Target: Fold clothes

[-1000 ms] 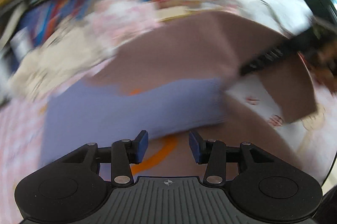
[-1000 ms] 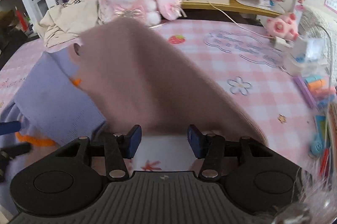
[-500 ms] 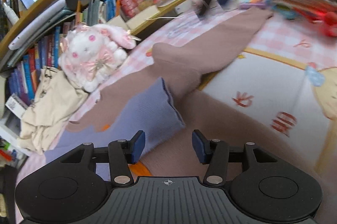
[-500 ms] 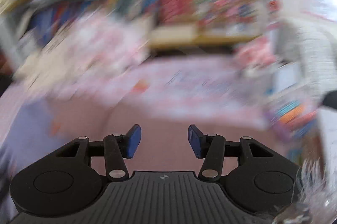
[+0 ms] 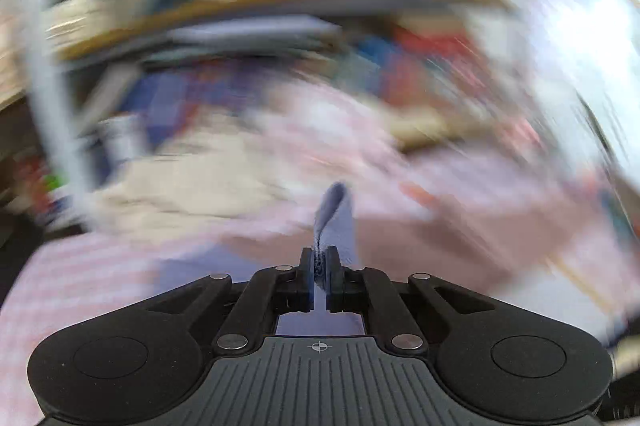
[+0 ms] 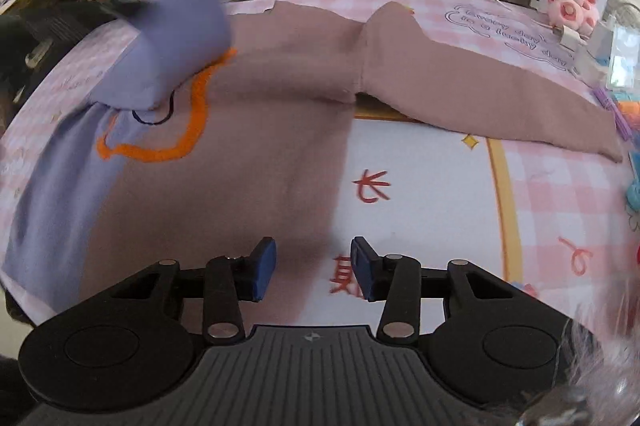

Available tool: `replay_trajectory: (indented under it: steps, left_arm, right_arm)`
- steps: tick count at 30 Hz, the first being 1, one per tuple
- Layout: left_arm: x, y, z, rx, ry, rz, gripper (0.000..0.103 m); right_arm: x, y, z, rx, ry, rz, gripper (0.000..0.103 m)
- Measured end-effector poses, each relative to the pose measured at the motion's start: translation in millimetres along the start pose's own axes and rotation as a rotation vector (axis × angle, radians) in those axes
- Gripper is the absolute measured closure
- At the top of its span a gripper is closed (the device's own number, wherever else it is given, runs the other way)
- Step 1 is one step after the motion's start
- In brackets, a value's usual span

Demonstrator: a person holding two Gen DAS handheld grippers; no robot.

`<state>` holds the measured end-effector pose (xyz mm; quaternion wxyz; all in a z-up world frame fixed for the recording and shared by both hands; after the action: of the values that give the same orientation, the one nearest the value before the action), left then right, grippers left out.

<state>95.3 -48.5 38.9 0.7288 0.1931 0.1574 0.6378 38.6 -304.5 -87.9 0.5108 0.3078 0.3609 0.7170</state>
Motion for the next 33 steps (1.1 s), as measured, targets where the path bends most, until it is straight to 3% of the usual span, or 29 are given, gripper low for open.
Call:
replay_trajectory:
  steps: [4,7,10,13,15,19,21,23,26,28,29,33]
  left_arm:
    - [147.4,50.5,5.5,-0.024,0.198,0.2,0.098]
    - [229.6,71.4,-9.5,0.052,0.161,0.374,0.098]
    - [286.9,78.5,-30.9,0.15,0.133,0.492,0.09]
    - [313.5,82.1,-58.3,0.23,0.15,0.589,0.08]
    - [308.3,92.3,-76.1,0.238,0.198,0.54,0.08]
    - [251.5,103.4,-110.9,0.206,0.355,0.191,0.068]
    - [217.3,99.5,-128.8,0.217,0.438,0.032,0.067]
    - [187.1,90.1,-141.6,0.243,0.462,-0.059,0.067]
    - [155.3,72.2,-152.3,0.296,0.386,-0.103,0.066]
    - [143.2,63.7,-157.7,0.32,0.312,-0.08,0.065]
    - [138.5,61.6,-159.3,0.325,0.278,-0.065,0.06]
    - [130.9,62.2,-158.8,0.33,0.25,-0.066,0.06]
  right_arm:
    - [10.0,-2.5,-5.0,0.007,-0.083,-0.06,0.071]
    - [15.6,1.2,-10.1,0.004,-0.119,-0.118,0.073]
    - [21.9,5.4,-19.7,0.005,-0.148,-0.162,0.074]
    - [29.4,11.3,-26.4,0.005,-0.169,-0.198,0.074]
    - [34.3,13.1,-28.8,0.007,-0.178,-0.215,0.074]
    - [43.8,16.1,-32.7,0.01,-0.193,-0.24,0.077]
    - [46.4,17.7,-33.8,0.017,-0.204,-0.24,0.08]
    - [50.9,20.3,-37.1,0.024,-0.208,-0.235,0.083]
    - [60.8,25.0,-43.1,0.028,-0.189,-0.229,0.086]
    - [65.7,27.9,-47.5,0.028,-0.19,-0.227,0.086]
    - [67.2,29.6,-49.7,0.028,-0.196,-0.226,0.086]
    - [71.5,36.0,-57.8,0.027,-0.204,-0.247,0.083]
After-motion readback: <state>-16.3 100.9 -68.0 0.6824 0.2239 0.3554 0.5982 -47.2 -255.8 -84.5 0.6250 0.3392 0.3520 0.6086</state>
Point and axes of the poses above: each gripper's, at about its wrist camera, not at the fingertips, and y roughly against the way its jaws point, x to its left, z to its top, the point moved 4 cm from there along -y, roughly the way its jaws point, and after that the axes turned 6 degrees about -z, right-handed, at the moved point
